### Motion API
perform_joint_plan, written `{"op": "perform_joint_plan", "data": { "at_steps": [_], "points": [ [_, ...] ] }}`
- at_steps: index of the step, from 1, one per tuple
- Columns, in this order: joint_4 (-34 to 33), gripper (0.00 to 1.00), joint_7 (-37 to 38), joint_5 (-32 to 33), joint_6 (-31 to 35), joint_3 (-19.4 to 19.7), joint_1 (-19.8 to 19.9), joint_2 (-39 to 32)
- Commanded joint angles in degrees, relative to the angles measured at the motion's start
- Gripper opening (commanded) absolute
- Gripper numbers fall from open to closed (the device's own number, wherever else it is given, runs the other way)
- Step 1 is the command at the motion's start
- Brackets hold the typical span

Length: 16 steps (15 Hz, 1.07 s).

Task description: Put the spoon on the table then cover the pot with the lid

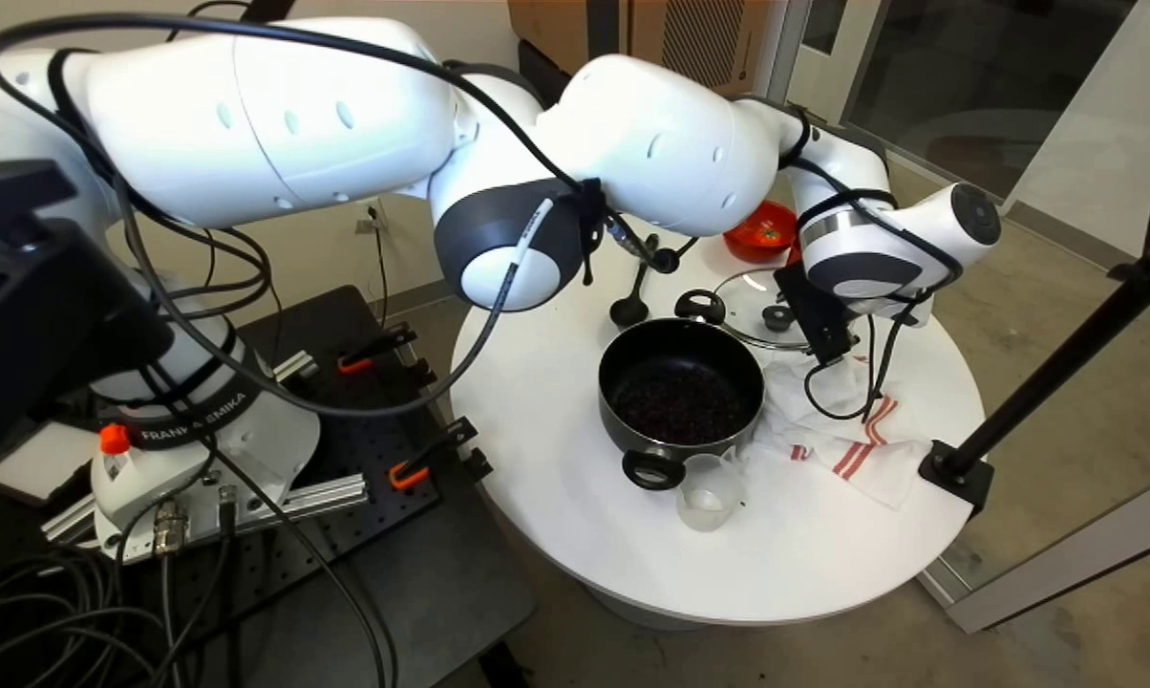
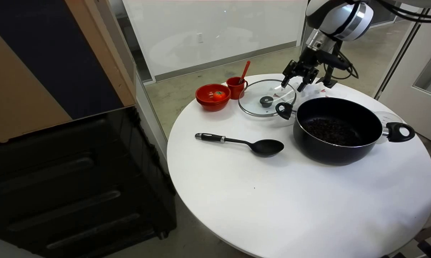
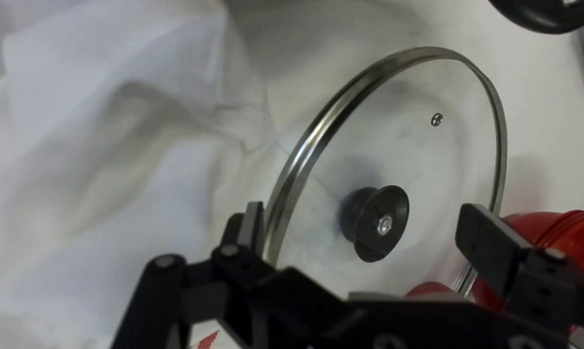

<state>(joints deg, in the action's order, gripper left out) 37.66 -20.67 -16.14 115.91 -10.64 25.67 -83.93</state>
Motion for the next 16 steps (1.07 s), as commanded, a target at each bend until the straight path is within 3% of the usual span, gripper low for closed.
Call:
{"op": "perform_joint_plan", "data": {
  "at_steps": [1, 16],
  "points": [
    [-2.5, 1.00, 1.1, -1.9, -3.6, -0.4, -0.2, 0.0],
    [1.8, 1.00, 1.6, -3.0, 0.0, 1.8, 1.2, -0.3]
  ]
}}
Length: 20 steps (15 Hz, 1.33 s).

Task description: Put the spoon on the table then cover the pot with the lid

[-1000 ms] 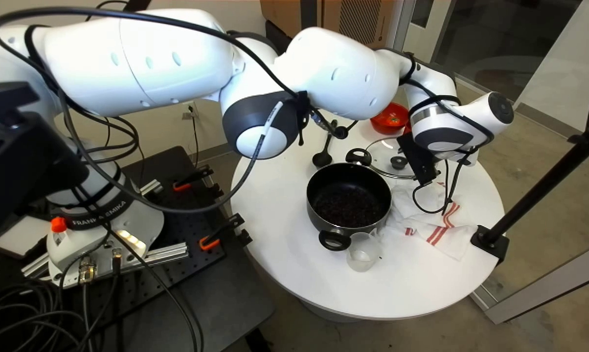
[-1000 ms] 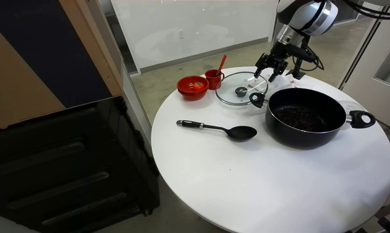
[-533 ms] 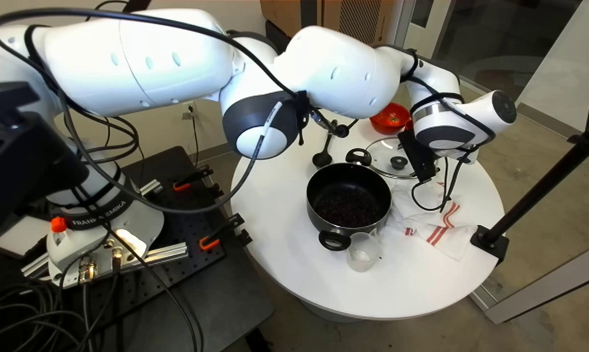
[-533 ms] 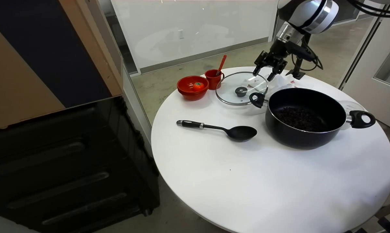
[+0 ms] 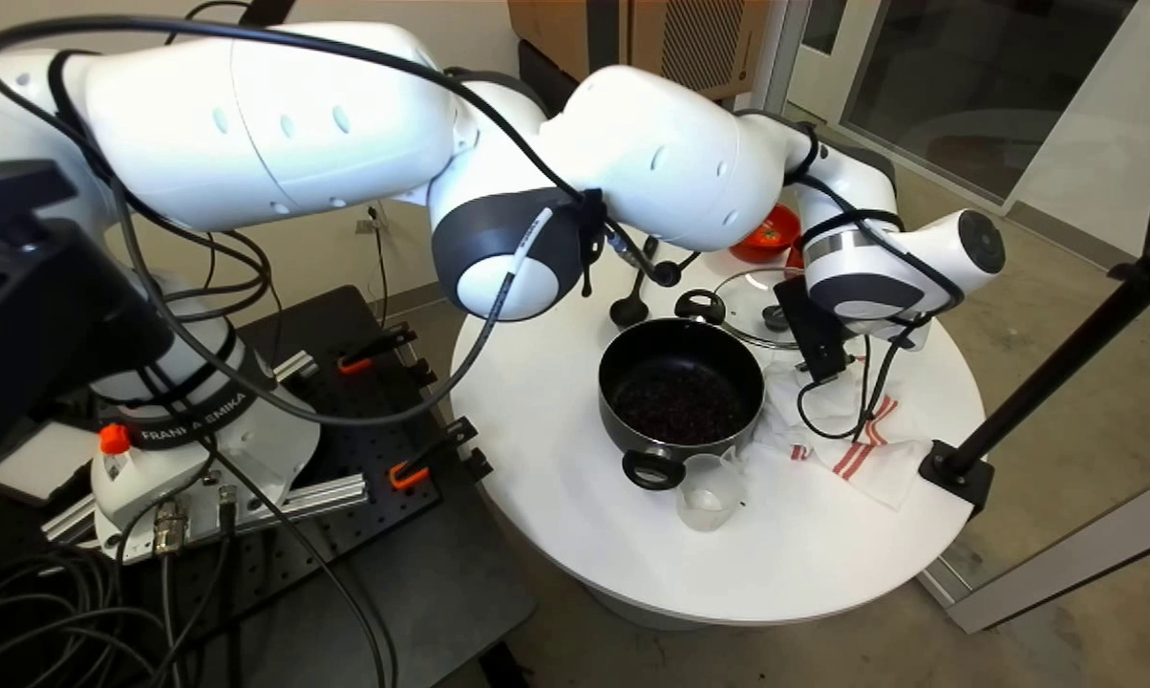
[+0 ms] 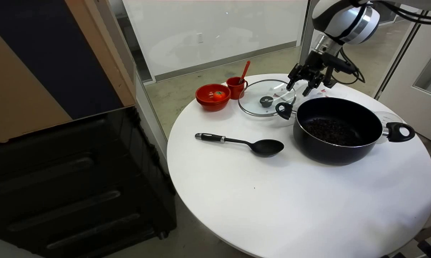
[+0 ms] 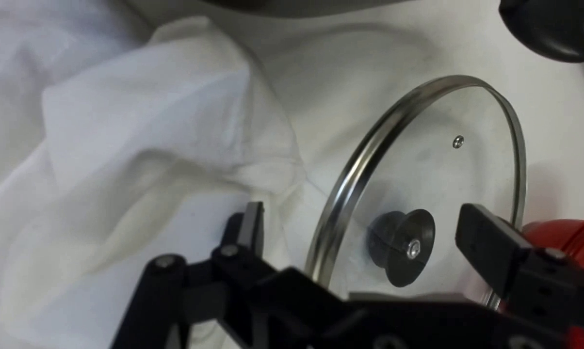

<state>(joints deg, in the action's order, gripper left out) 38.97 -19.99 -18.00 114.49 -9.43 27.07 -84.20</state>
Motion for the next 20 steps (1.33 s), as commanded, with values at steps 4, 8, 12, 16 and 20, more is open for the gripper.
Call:
{"op": "perform_joint_plan", "data": {
  "at_steps": [4, 8, 12, 16, 20],
  "points": [
    [1.6, 1.00, 0.9, -1.6, 6.4, 0.4, -0.5, 0.0],
    [3.7, 1.00, 0.7, -1.7, 10.0, -0.1, -0.5, 0.0],
    [5.0, 1.00, 0.1, -2.0, 9.9, -1.0, -0.7, 0.0],
    [5.0, 0.58, -0.2, -2.2, 9.5, -1.6, -1.3, 0.0],
    [4.7, 0.27, -0.6, -2.4, 9.7, -2.2, -1.5, 0.0]
  ]
}}
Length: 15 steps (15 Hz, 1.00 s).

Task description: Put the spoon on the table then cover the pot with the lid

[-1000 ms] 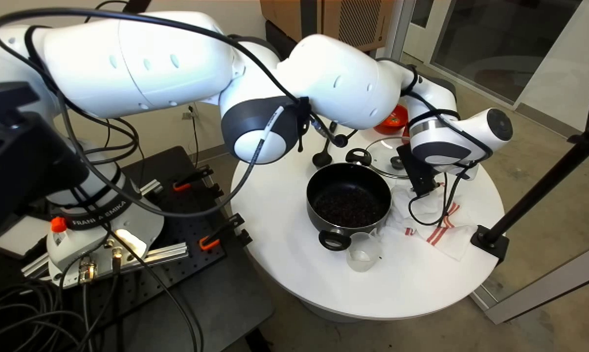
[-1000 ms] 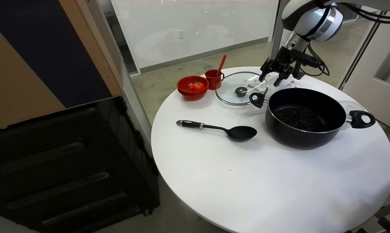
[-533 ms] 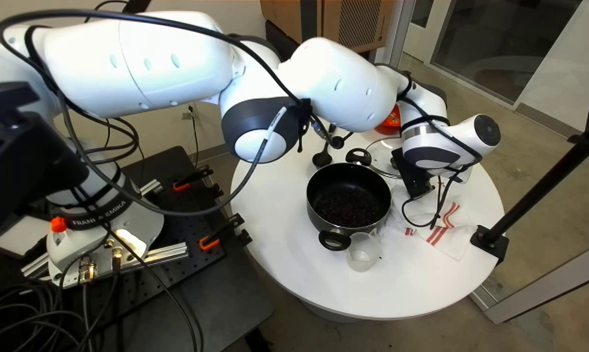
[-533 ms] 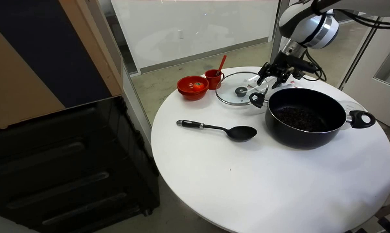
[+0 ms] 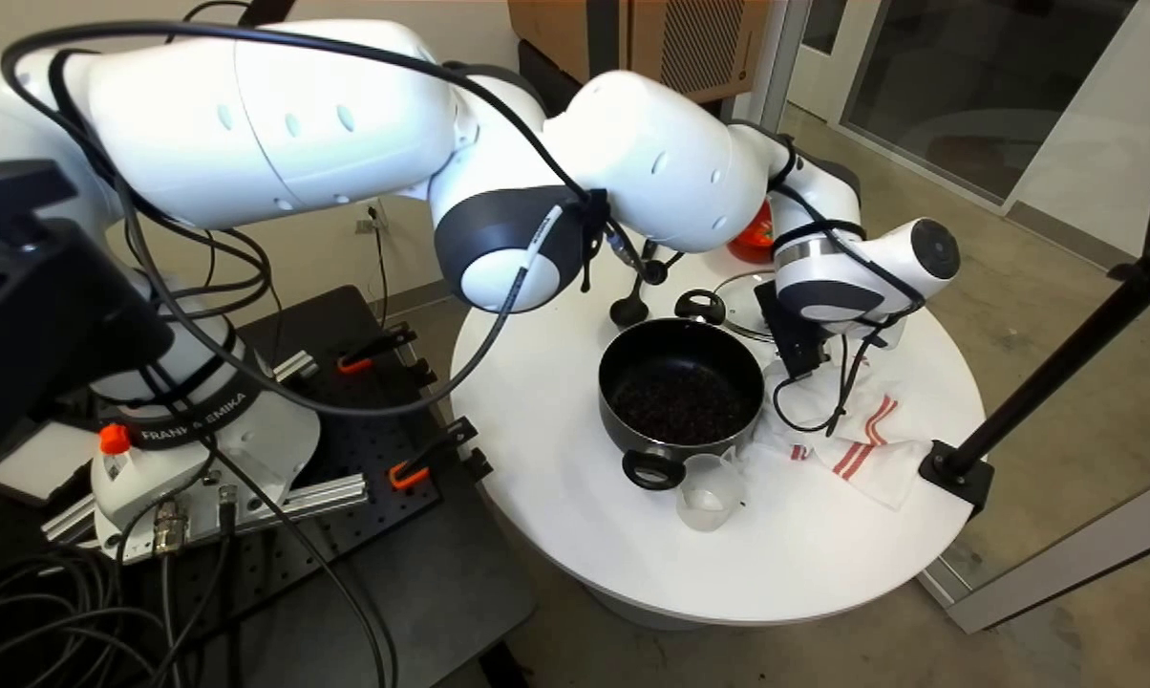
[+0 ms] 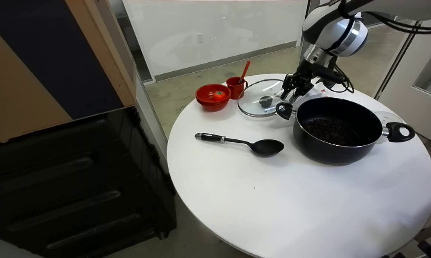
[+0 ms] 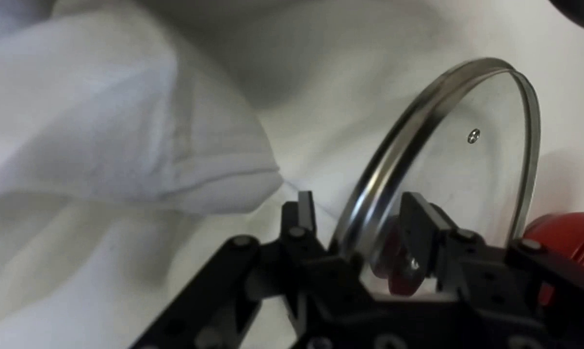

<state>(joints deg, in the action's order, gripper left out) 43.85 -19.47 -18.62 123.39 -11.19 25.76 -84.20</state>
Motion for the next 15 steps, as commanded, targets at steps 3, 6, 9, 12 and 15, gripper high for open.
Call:
{"op": "perform_joint_plan", "data": {
  "at_steps": [3, 6, 9, 12, 15],
  "points": [
    [-0.7, 0.06, -0.9, -2.3, 1.4, -0.7, -0.2, 0.1],
    [-2.2, 0.01, -0.3, -3.5, 1.3, -1.4, -0.4, 0.3],
    [-4.0, 0.03, -0.5, -3.7, 1.8, -1.7, -1.1, 0.3],
    [-6.2, 0.03, -0.8, -3.3, 1.7, -2.1, -2.1, 0.2],
    [-7.9, 0.03, -1.1, -2.2, 2.4, -1.6, -3.8, 0.1]
  ]
}}
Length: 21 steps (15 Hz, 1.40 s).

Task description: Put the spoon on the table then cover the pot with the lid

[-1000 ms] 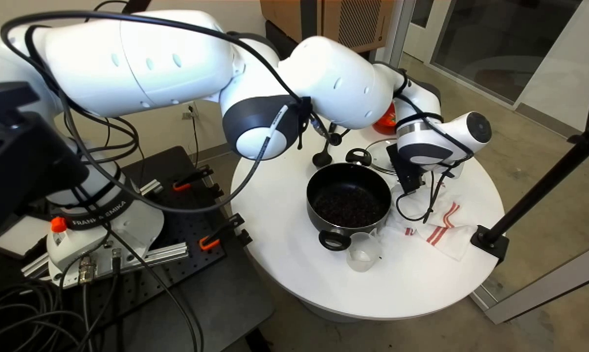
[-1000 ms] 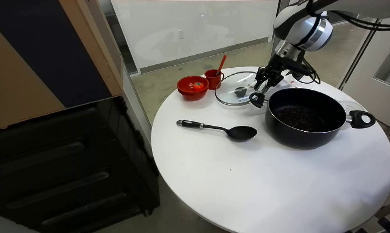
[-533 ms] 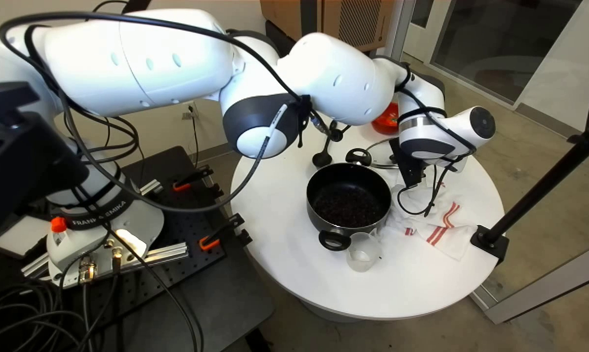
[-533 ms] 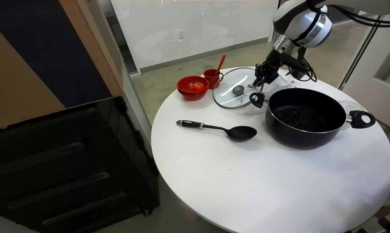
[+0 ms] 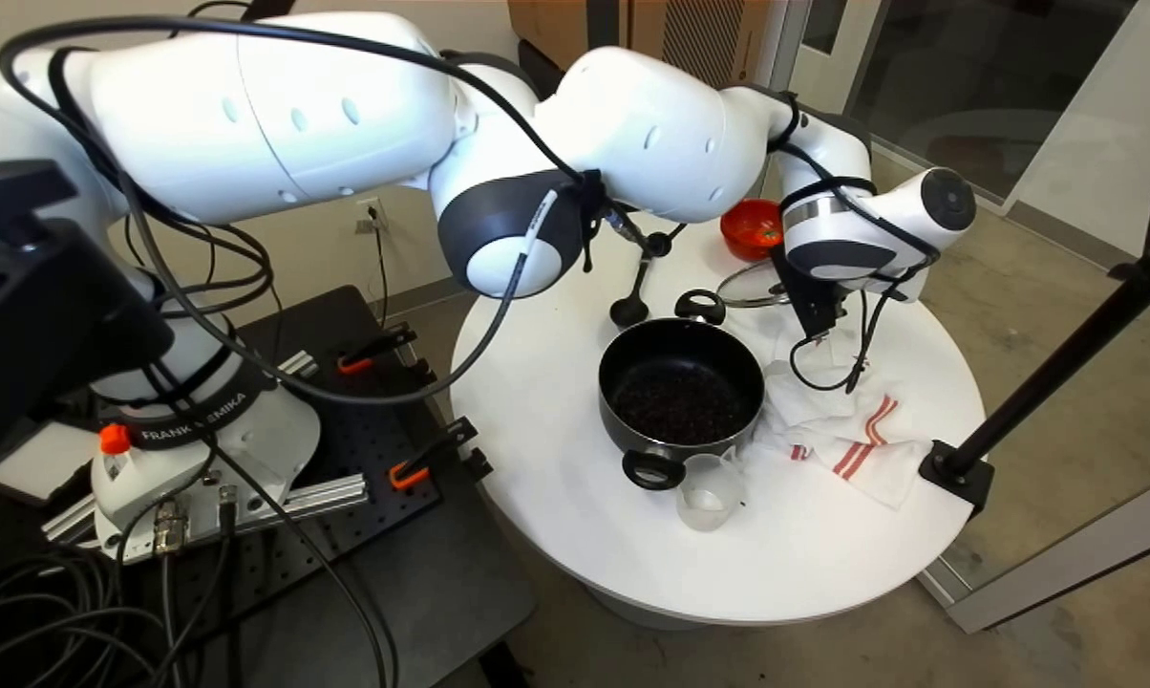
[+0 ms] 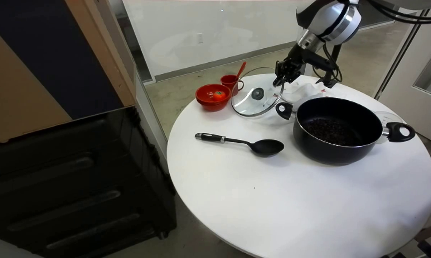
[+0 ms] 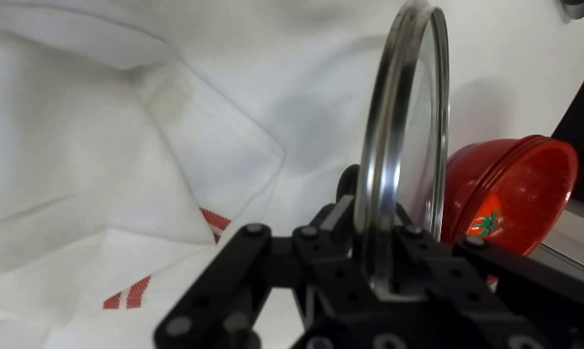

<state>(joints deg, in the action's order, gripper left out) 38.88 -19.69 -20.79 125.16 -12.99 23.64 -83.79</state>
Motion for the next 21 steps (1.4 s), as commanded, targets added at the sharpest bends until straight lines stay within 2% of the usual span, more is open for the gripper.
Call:
{"op": "perform_joint_plan", "data": {
  "at_steps": [1, 6, 11, 21],
  "points": [
    [-3.3, 0.03, -0.9, 0.3, 0.8, 0.4, -2.1, -0.2],
    [-5.5, 0.03, -0.5, 3.9, 1.2, 2.9, -5.3, -0.3],
    [-5.0, 0.03, 0.0, 7.0, 3.0, 4.1, -7.1, 0.8],
    [-5.6, 0.03, 0.5, 9.6, 4.0, 5.9, -7.8, 1.7]
  ]
}}
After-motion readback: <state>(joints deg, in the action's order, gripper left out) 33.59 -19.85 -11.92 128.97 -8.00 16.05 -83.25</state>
